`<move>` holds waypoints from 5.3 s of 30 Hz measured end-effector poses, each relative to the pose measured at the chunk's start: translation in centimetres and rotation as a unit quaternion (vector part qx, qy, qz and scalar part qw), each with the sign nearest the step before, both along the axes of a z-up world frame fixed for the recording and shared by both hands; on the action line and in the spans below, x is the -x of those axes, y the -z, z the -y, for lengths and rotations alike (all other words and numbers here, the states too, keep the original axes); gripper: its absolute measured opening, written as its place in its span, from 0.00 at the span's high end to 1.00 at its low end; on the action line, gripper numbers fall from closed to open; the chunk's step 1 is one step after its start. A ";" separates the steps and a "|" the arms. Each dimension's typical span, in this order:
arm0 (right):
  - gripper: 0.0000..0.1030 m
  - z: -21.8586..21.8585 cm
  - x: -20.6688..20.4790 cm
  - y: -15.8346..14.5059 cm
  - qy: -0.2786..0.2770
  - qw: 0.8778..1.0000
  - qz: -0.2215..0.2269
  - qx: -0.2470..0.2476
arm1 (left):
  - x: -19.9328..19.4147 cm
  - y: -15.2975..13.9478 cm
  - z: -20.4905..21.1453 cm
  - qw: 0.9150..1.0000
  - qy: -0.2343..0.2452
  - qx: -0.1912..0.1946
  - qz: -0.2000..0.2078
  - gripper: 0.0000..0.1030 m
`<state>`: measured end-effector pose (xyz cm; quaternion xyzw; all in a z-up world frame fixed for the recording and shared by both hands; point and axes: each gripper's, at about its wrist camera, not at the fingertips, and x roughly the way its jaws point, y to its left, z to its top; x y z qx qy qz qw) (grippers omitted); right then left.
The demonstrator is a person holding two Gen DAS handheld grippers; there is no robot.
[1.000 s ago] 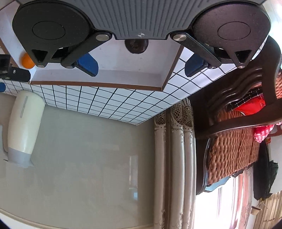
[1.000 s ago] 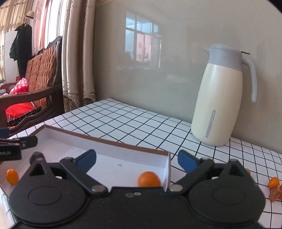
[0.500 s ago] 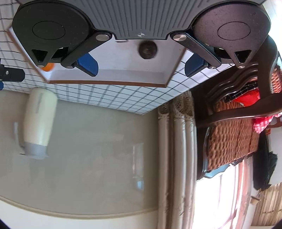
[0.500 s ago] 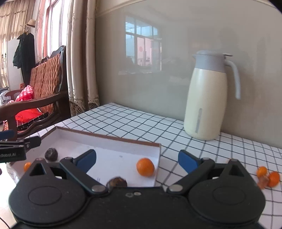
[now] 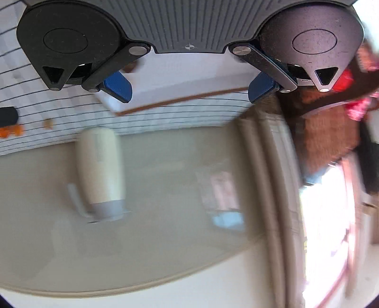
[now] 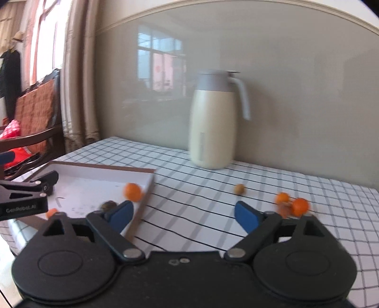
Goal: Organize fruits
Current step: 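Move both open tools back toward the fruits beside the thermos, then grasp the tan round fruit with the left tool while the right tool grasps the large orange, then carry the tan fruit and the large orange over the white box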
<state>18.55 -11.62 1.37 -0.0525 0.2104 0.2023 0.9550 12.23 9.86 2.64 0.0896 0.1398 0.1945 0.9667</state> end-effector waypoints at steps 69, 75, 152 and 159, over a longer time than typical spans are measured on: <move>0.69 13.2 -18.6 7.7 0.109 0.992 -0.061 0.020 | -26.4 7.7 17.4 0.972 0.157 0.098 -0.144 0.41; 0.68 13.1 -19.3 7.9 0.110 0.992 -0.066 0.012 | -27.2 7.9 17.4 0.970 0.153 0.105 -0.157 0.41; 0.71 -2.0 7.9 -1.9 -0.107 0.994 0.005 -0.023 | 11.7 -1.4 -2.4 0.997 -0.020 0.077 -0.016 0.73; 0.71 -4.2 8.2 -2.8 -0.127 0.992 0.015 -0.023 | 12.2 -1.7 -4.2 0.996 -0.035 0.080 -0.007 0.73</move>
